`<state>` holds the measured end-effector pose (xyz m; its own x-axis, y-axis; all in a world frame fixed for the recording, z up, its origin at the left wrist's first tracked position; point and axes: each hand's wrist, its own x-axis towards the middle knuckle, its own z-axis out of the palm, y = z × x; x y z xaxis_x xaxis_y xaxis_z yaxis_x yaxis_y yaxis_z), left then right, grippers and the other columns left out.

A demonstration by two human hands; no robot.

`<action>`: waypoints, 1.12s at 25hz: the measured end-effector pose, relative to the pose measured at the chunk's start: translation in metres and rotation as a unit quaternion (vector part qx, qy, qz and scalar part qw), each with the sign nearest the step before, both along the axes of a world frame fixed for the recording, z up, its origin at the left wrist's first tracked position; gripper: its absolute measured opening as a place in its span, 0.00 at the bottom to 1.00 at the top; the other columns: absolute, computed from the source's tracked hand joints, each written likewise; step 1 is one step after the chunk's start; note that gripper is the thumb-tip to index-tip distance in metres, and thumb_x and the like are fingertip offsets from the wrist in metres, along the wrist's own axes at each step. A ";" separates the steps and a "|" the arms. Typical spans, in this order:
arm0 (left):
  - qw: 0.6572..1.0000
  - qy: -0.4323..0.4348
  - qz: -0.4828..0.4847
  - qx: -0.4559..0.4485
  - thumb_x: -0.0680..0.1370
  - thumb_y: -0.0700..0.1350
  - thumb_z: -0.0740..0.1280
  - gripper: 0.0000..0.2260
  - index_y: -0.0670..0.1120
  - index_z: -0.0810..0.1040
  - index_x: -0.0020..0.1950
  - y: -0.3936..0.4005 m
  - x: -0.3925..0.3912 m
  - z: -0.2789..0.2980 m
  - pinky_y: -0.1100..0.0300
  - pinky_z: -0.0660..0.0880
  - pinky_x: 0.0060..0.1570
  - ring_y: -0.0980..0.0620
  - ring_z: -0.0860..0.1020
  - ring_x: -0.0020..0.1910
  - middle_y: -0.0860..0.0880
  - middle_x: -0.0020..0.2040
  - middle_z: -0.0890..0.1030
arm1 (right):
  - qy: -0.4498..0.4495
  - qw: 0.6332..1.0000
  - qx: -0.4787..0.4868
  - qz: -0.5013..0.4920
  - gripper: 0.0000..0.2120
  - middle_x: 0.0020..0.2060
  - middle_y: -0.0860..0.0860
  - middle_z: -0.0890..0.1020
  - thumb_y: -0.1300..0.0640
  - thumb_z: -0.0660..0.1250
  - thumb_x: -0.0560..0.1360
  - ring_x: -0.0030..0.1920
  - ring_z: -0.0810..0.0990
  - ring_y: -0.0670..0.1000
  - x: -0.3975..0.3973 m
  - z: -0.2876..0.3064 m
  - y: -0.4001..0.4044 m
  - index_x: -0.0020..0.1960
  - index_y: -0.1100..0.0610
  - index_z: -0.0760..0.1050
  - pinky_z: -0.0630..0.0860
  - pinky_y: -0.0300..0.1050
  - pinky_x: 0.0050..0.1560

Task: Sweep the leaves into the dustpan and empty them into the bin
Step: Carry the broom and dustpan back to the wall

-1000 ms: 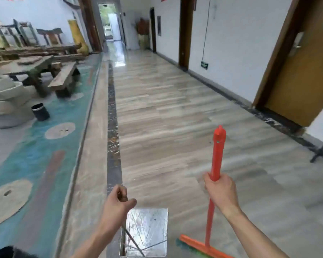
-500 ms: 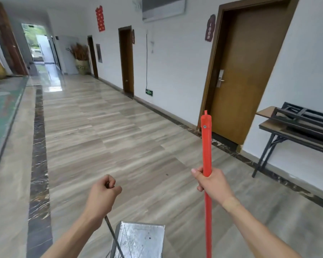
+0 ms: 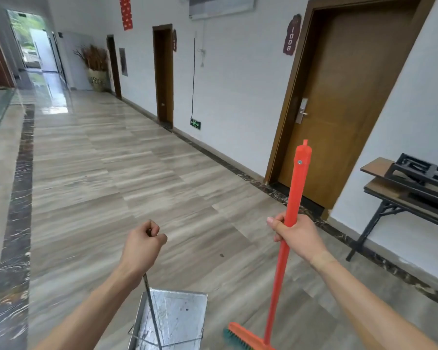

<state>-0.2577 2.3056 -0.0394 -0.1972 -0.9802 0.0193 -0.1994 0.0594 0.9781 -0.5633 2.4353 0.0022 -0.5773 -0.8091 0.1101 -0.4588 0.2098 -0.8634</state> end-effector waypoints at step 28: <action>1.000 -0.007 -0.001 0.017 0.68 0.32 0.63 0.16 0.50 0.60 0.32 -0.840 -0.304 0.000 0.64 0.54 0.20 0.56 0.56 0.20 0.57 0.22 0.60 | -0.023 0.998 0.055 -0.006 0.19 0.26 0.48 0.80 0.40 0.71 0.70 0.33 0.79 0.53 -0.327 -0.025 -0.841 0.32 0.54 0.75 0.76 0.48 0.40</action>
<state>-0.5621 1.4660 -0.0397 -0.2001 -0.9796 -0.0171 -0.2130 0.0265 0.9767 -0.8905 1.5939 -0.0231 -0.5896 -0.8077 -0.0049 -0.4162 0.3090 -0.8551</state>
